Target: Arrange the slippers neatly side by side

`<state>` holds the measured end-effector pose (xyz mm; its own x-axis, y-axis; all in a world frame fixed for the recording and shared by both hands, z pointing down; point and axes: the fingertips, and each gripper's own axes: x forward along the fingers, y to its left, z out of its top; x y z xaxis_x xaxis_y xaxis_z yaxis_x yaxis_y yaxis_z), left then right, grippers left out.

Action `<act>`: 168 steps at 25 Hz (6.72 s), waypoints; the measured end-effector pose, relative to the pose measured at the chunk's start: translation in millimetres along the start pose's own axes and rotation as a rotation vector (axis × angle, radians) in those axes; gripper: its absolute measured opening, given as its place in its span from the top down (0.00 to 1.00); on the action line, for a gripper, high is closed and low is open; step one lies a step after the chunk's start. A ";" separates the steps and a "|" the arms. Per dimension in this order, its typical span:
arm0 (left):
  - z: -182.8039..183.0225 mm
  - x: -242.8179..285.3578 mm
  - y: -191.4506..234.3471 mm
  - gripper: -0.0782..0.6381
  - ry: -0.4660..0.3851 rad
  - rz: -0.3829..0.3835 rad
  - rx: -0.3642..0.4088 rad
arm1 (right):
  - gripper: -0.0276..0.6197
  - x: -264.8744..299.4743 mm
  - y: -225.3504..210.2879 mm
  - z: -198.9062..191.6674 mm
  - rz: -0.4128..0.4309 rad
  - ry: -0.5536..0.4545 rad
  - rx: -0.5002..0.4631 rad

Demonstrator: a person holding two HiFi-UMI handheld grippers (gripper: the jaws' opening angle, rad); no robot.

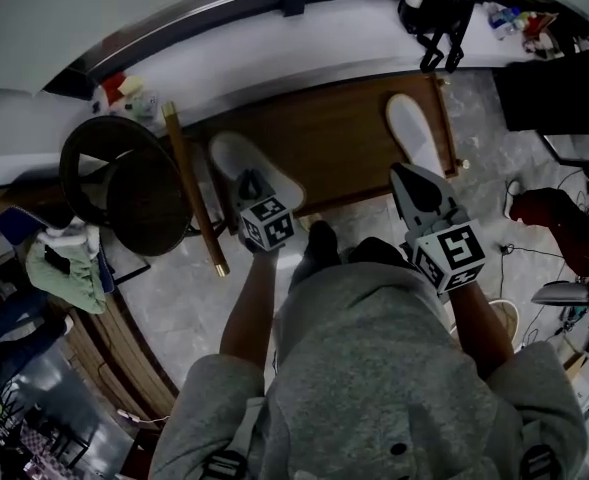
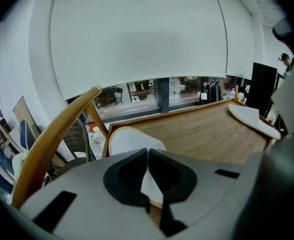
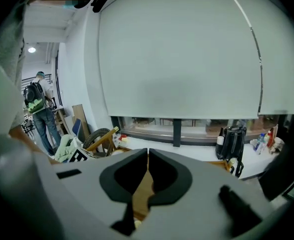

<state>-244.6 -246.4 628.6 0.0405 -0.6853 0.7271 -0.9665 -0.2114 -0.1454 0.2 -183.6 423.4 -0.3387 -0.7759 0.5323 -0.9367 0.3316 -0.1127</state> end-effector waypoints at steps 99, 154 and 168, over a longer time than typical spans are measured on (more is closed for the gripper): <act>63.5 -65.2 -185.9 0.64 -0.081 -0.243 0.049 | 0.78 17.4 -183.4 -140.7 0.036 0.217 0.086; 52.3 -119.6 -114.7 0.86 -0.143 -0.038 -0.115 | 0.90 112.0 -124.1 -155.5 0.049 0.401 0.371; 34.3 -137.7 -79.0 0.86 -0.106 0.045 -0.169 | 0.90 154.9 -85.6 -167.7 0.038 0.475 0.473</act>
<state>-165.2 -159.3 517.0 0.0143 -0.7625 0.6468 -0.9964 -0.0652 -0.0548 42.9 -242.1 656.2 -0.3972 -0.4123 0.8199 -0.8997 -0.0011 -0.4364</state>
